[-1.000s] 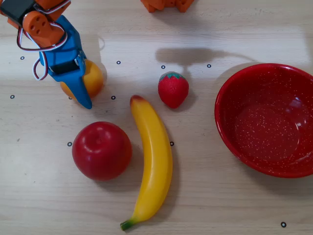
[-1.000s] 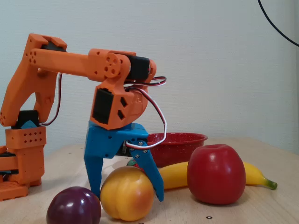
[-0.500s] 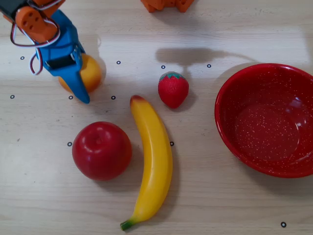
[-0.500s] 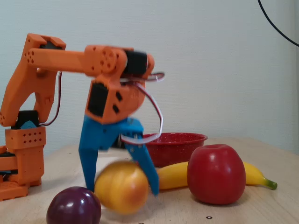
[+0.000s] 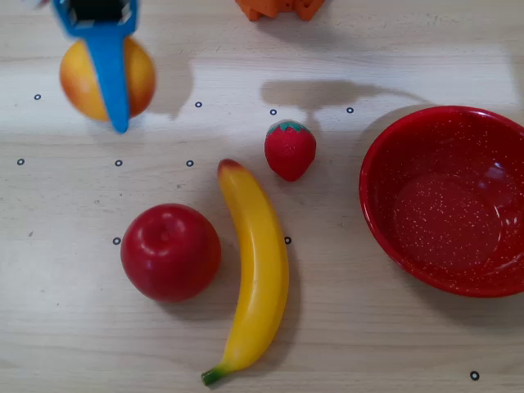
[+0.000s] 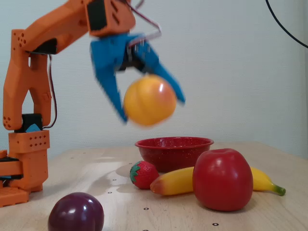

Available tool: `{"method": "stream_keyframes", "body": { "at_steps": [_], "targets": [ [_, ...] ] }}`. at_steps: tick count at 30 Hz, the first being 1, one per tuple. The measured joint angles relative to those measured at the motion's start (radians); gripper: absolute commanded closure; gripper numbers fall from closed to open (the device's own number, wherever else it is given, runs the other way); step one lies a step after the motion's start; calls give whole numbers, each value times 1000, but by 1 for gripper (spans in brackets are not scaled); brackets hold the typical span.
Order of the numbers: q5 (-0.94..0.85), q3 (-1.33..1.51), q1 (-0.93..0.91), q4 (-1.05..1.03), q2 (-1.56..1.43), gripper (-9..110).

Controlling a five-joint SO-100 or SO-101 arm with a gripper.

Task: Put the peach in the red bowl.

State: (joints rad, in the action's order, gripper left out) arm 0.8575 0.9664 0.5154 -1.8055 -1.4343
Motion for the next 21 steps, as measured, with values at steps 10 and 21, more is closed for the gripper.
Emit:
{"method": "stream_keyframes", "body": {
  "at_steps": [10,21],
  "targets": [
    [-281,40,-400,0,-241,101],
    [-448,262,-795,170,-370,101]
  ]
}}
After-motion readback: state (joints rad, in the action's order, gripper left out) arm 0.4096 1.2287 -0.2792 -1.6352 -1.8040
